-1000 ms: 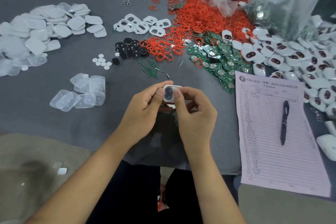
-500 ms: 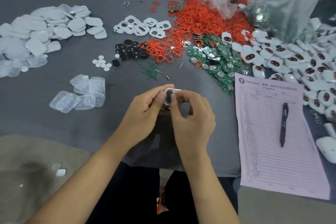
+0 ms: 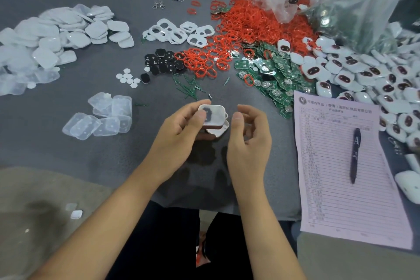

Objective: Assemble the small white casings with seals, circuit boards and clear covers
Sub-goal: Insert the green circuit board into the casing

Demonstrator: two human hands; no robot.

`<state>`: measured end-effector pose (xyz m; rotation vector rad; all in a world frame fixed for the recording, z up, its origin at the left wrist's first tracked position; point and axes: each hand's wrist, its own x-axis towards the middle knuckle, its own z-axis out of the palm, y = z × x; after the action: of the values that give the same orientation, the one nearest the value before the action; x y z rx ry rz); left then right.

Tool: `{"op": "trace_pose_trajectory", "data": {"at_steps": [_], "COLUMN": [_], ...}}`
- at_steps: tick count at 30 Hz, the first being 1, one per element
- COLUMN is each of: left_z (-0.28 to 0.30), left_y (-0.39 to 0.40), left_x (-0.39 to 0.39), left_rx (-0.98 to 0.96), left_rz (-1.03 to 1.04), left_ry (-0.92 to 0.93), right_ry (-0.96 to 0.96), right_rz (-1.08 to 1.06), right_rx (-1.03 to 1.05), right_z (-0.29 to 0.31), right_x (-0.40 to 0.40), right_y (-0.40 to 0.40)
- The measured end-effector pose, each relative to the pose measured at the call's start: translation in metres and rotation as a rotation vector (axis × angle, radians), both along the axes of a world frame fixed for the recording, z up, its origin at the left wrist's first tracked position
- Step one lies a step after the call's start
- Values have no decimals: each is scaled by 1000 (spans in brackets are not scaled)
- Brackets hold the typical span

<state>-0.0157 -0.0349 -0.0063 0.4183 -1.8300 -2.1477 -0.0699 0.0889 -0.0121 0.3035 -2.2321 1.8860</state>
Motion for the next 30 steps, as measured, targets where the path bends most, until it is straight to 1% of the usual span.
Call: {"op": "trace_pose_trajectory", "data": {"at_steps": [3, 6, 7, 8, 11, 13, 16, 18, 19, 20, 22, 24, 27, 30], "left_z": [-1, -5, -6, -7, -9, -10, -10, -10, -9, -9, -8, -8, -8, -8], "left_y": [-1, -2, -3, -3, -3, -3, -2, -2, -2, -1, -1, -1, -4, -5], "left_x": [0, 0, 0, -1, -1, -2, -2, -1, -1, -2, -3, -5, -6, -7], "left_rx": [-111, -113, -106, -104, -97, -93, -78, -30, -1, 32, 108, 169, 236, 254], "left_rz": [33, 86, 97, 104, 118, 128, 134, 131, 132, 133, 135, 134, 109, 95], "left_ry": [3, 3, 6, 8, 12, 18, 21, 29, 33, 38, 42, 29, 1, -15], "right_ry": [-34, -169, -198, -200, -174, -160, 7, 133, 178, 186, 116, 65, 33, -40], "right_rz": [-40, -100, -98, -84, 14, 64, 77, 43, 11, -17, -22, 0, -41, -77], "right_rx": [-81, -193, -190, -129, 148, 247, 463, 698, 789, 826, 799, 684, 315, 38], "right_z": [0, -2, -1, -1, -1, 0, 1, -2, -4, -5, -8, -10, -8, -7], "right_x": [-2, -8, -10, -13, -19, -24, -23, -16, -13, -13, -17, -21, -22, -22], "right_y": [0, 4, 5, 6, 10, 12, 6, -1, -3, -2, 3, 7, 9, 13]}}
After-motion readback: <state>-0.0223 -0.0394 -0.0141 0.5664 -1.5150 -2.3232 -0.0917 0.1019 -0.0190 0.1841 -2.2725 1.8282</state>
